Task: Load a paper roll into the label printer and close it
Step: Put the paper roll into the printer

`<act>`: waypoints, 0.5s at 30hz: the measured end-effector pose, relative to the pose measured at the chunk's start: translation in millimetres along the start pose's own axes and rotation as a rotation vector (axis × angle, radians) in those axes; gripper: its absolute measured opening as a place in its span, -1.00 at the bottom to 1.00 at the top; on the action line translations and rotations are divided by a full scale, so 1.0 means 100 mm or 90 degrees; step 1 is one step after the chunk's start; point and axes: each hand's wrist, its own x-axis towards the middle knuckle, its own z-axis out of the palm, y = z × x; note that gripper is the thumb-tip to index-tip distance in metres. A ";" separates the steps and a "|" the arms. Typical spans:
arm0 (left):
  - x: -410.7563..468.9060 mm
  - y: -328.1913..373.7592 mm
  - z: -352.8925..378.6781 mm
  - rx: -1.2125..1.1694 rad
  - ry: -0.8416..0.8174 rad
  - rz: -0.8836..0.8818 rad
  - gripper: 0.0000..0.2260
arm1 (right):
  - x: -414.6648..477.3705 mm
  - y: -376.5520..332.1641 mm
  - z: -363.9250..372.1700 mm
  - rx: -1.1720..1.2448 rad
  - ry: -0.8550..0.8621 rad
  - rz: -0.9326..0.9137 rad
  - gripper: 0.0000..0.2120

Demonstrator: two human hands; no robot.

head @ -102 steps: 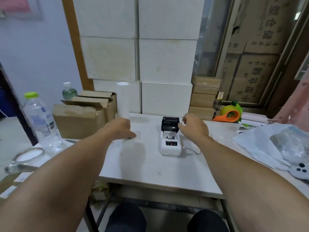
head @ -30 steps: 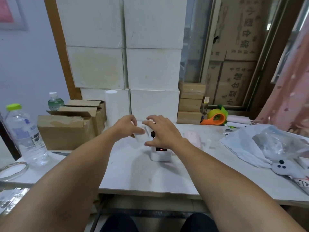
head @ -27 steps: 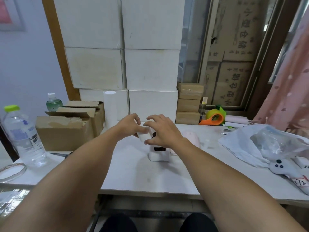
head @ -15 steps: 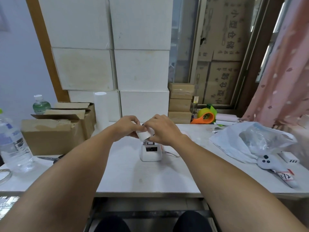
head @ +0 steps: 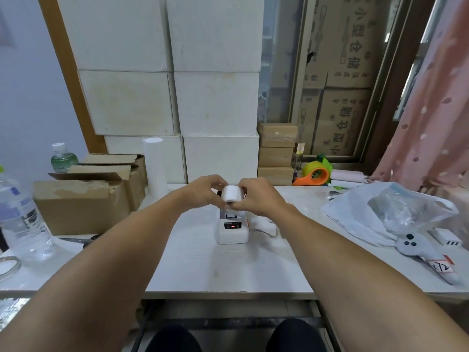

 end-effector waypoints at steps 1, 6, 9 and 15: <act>0.01 0.01 0.03 0.065 0.009 0.019 -0.52 | 0.00 -0.01 -0.01 0.001 -0.008 0.003 -0.61; 0.01 0.09 0.11 0.216 0.079 0.089 -0.59 | 0.04 -0.07 -0.09 -0.016 -0.016 0.002 -0.62; 0.04 0.13 0.06 0.185 0.090 0.077 -0.61 | 0.07 -0.03 -0.12 0.039 -0.015 0.019 -0.61; 0.03 0.08 -0.06 -0.034 0.141 0.034 -0.64 | 0.07 0.14 -0.17 0.340 -0.140 0.152 -0.27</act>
